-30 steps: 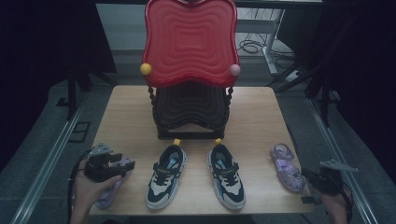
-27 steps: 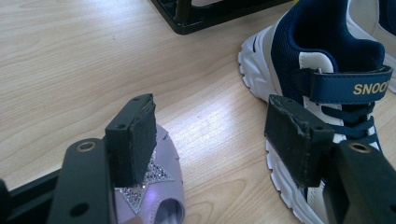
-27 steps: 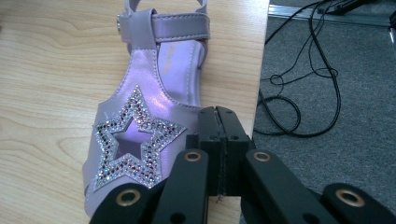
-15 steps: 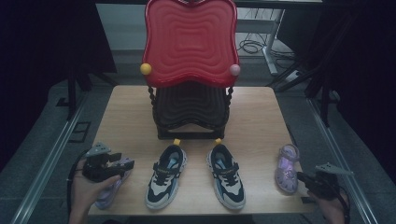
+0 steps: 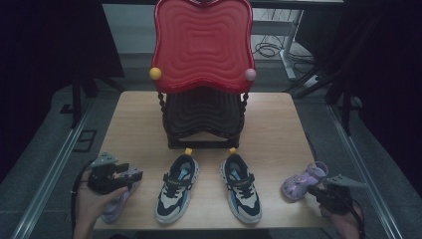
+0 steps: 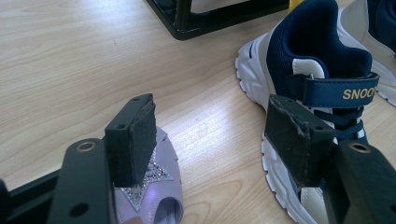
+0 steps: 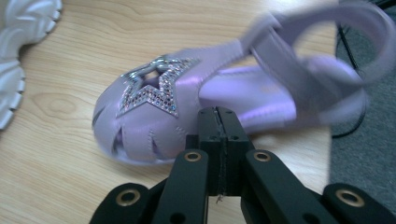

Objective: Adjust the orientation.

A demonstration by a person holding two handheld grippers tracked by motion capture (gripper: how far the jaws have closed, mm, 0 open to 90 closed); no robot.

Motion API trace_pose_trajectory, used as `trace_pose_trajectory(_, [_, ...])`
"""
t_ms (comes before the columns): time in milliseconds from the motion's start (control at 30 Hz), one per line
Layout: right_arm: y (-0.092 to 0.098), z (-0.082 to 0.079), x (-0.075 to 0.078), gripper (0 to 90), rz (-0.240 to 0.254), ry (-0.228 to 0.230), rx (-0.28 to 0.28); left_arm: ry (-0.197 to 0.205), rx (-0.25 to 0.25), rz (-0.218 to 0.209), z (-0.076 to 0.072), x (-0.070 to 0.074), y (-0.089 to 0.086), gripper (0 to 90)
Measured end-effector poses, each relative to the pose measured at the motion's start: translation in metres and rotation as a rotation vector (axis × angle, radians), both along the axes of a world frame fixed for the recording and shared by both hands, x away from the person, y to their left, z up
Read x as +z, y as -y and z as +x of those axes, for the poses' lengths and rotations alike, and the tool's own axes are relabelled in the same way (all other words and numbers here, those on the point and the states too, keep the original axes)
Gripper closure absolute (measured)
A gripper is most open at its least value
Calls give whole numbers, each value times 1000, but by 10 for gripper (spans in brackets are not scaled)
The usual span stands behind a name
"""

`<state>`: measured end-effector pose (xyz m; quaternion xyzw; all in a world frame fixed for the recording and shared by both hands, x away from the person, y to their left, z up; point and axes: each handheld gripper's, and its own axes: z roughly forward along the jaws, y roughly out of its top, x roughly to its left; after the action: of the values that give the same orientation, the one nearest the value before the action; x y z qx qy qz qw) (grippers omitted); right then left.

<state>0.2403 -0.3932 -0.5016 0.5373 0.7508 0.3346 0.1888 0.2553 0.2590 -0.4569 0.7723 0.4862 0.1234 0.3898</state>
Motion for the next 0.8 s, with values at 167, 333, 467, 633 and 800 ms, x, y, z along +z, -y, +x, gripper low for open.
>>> trace_pose_trajectory(167, [-20,2,-1,897,-12,-11,30,-1,-1,0,0,0,0,343])
trace_pose_trajectory(333, [-32,4,-2,897,-32,-1,1,-1,0,0,-1,0,-1,343])
trace_pose_trajectory(467, [-36,3,-1,897,-43,0,-21,-1,-1,0,-1,0,-1,343])
trace_pose_trajectory(633, [-36,-2,-2,878,-22,-8,-25,-2,2,0,-1,-1,-1,343])
trace_pose_trajectory(800, [-39,-14,-1,886,-10,18,-10,-5,-4,0,1,-2,0,342])
